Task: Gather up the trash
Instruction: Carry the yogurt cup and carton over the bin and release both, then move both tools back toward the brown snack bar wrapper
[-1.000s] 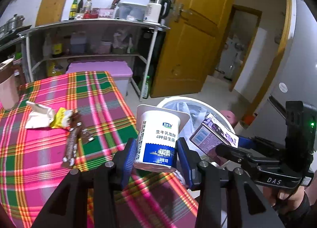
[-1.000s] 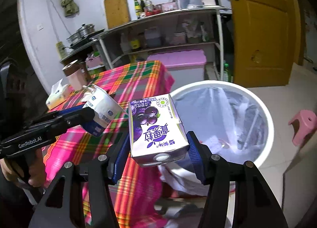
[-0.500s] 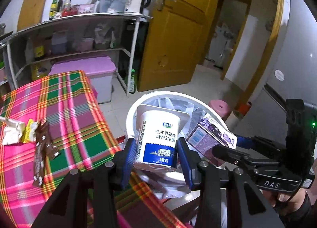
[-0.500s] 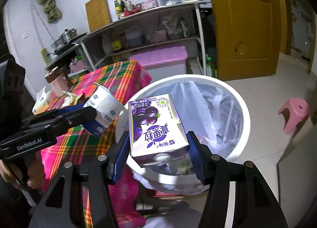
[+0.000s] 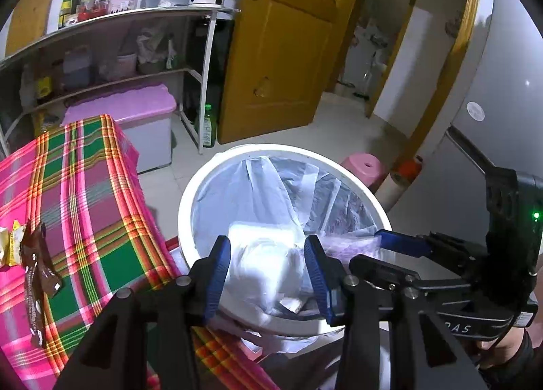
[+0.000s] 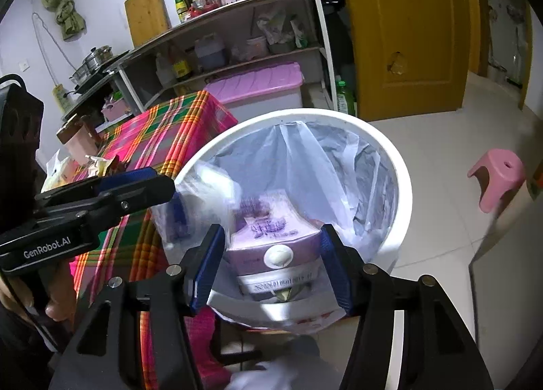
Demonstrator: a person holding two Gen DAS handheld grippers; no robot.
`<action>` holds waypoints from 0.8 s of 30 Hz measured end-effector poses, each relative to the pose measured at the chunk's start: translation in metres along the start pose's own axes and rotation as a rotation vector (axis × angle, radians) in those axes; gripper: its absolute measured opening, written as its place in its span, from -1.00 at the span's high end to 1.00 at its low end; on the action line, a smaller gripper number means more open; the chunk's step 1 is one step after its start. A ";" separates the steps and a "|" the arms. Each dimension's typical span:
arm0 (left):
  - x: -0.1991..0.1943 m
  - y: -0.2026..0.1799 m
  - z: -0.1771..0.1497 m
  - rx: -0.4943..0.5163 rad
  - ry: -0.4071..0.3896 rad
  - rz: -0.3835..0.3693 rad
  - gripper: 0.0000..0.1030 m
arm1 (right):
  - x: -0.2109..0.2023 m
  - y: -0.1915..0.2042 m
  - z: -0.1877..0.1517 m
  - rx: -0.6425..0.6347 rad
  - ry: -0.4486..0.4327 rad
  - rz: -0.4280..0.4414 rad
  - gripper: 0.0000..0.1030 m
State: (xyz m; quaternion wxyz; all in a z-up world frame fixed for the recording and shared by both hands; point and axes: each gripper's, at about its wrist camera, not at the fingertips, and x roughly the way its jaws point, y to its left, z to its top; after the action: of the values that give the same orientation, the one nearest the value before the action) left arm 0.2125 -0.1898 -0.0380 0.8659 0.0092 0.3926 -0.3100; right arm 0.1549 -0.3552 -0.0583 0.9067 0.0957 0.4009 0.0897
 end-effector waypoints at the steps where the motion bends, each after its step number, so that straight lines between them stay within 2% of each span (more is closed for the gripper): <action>1: 0.000 0.000 -0.001 0.000 -0.001 0.001 0.13 | 0.000 0.000 0.000 0.001 -0.002 0.002 -0.13; 10: -0.025 0.016 -0.009 -0.066 -0.044 0.015 0.13 | -0.013 0.009 0.002 -0.009 -0.040 0.005 -0.13; 24: -0.081 0.046 -0.047 -0.141 -0.101 0.106 0.13 | -0.030 0.055 -0.006 -0.079 -0.064 0.084 -0.13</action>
State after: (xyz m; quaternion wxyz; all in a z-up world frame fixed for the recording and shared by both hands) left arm 0.1653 -0.0972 -0.0257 0.8982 -0.0466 0.3681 -0.2356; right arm 0.1259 -0.3082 -0.0278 0.9175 0.0793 0.3635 0.1404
